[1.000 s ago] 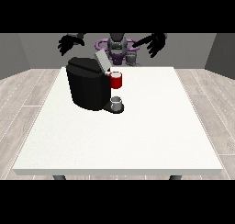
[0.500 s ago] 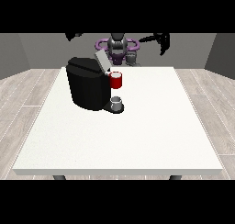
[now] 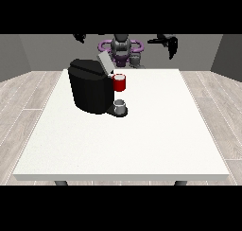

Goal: Insert the coffee pod into the coffee machine and close the lid

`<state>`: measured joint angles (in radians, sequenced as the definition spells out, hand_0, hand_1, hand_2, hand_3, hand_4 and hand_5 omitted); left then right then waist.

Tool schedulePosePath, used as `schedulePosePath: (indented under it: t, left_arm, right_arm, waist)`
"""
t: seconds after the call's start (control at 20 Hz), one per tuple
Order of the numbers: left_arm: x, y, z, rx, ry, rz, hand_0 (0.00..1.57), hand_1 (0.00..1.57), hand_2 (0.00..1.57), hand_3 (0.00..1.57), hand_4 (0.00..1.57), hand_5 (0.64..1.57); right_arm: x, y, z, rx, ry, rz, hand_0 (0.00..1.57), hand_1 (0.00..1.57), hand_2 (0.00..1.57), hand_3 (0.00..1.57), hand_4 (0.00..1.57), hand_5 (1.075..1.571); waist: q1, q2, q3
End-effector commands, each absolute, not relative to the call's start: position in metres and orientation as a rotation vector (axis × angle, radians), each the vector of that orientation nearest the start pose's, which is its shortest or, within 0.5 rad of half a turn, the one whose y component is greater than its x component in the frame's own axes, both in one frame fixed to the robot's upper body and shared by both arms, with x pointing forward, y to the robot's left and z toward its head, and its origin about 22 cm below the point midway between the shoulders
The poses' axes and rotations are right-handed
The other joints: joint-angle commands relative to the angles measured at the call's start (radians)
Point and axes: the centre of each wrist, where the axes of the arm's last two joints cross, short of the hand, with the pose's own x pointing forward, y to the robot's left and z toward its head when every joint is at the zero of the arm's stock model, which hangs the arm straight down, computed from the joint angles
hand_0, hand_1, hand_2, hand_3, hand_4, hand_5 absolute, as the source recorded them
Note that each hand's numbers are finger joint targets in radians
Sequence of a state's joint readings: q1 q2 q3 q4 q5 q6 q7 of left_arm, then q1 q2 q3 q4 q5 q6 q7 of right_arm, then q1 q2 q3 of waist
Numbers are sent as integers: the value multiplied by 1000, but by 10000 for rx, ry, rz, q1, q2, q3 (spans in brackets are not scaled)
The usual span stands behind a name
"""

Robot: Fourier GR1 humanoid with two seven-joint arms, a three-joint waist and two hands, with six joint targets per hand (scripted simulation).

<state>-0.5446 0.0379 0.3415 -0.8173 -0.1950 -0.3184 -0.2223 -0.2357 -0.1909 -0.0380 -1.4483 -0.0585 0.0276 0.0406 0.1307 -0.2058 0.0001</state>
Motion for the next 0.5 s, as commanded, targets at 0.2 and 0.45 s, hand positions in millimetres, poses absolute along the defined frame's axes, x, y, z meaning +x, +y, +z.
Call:
schedulePosePath:
  t: [0.2, 0.45]
  left_arm:
    - [335, 240, -18, -2090, -15197, -2196, 0, 0, 0, 0, 222, 1571]
    - [332, 217, 3, -2367, -15343, -2147, 0, 0, 0, 0, 0, 1571]
  right_arm:
    - [312, -247, 37, -173, -15987, 1333, 0, 0, 0, 0, 0, 1571]
    - [325, -283, 21, -834, -15695, 807, 0, 0, 0, 0, 0, 1571]
  waist:
    - [336, 187, 1]
    - [989, 625, 6]
